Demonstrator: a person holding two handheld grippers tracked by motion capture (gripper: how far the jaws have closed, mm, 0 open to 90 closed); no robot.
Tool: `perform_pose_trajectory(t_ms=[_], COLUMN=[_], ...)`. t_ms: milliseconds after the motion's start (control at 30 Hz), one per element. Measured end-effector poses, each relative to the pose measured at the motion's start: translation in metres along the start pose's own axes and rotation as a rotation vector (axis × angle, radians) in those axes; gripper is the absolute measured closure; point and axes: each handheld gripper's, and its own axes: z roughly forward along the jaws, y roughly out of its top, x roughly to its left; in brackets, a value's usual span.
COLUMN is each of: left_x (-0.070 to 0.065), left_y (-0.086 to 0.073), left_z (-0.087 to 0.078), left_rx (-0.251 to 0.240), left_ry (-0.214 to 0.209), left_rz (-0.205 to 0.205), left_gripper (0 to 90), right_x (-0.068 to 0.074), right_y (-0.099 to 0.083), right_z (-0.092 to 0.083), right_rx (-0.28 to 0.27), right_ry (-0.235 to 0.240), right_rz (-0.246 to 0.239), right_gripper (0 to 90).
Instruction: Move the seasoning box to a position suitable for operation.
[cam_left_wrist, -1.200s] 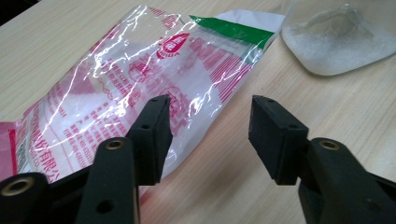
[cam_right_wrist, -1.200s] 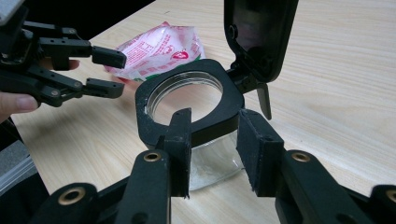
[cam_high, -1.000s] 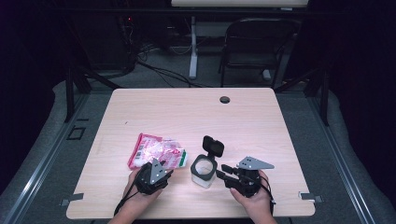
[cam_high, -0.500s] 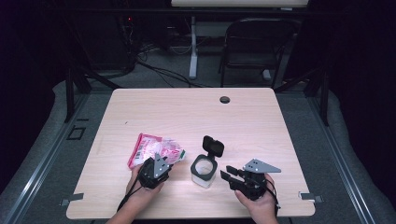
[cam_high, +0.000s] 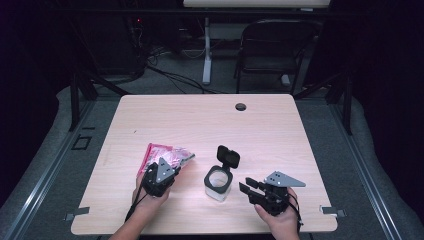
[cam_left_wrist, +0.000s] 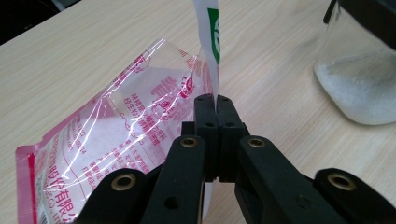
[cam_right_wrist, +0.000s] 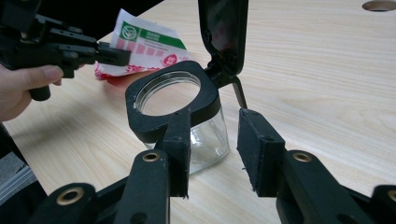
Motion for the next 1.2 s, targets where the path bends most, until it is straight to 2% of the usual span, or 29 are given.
perform_pose_trajectory(t_ms=[200, 367, 567, 667, 767, 900, 1000, 1200], left_x=[0.009, 0.016, 0.017, 0.017, 0.018, 0.015, 0.012, 0.006], left_y=[0.004, 0.008, 0.016, 0.019, 0.021, 0.024, 0.027, 0.032], left_z=[-0.015, -0.027, -0.038, -0.045, -0.050, -0.053, -0.055, -0.063], left_rx=[-0.035, -0.067, -0.098, -0.114, -0.129, -0.139, -0.145, -0.170], left_ry=[0.012, 0.001, 0.009, 0.017, -0.005, -0.030, -0.039, -0.060], left_rz=[-0.012, -0.035, -0.013, -0.028, -0.038, -0.033, -0.023, -0.008], left_gripper=[90.0, 90.0, 90.0, 90.0, 90.0, 90.0, 90.0, 90.0], right_x=[0.001, 0.002, 0.002, 0.002, 0.002, 0.003, 0.004, 0.005], right_y=[0.001, 0.001, 0.001, 0.001, 0.001, 0.002, 0.002, 0.005], right_z=[0.001, 0.003, 0.004, 0.004, 0.005, 0.005, 0.005, 0.005], right_rx=[-0.004, 0.002, 0.004, 0.008, 0.003, 0.004, 0.014, 0.000], right_ry=[-0.001, -0.004, -0.010, -0.009, -0.007, -0.008, -0.022, 0.009], right_rz=[-0.009, -0.023, -0.028, -0.034, -0.030, -0.037, -0.066, -0.095], right_gripper=[65.0, 65.0, 65.0, 65.1, 65.4, 65.5, 65.4, 65.0])
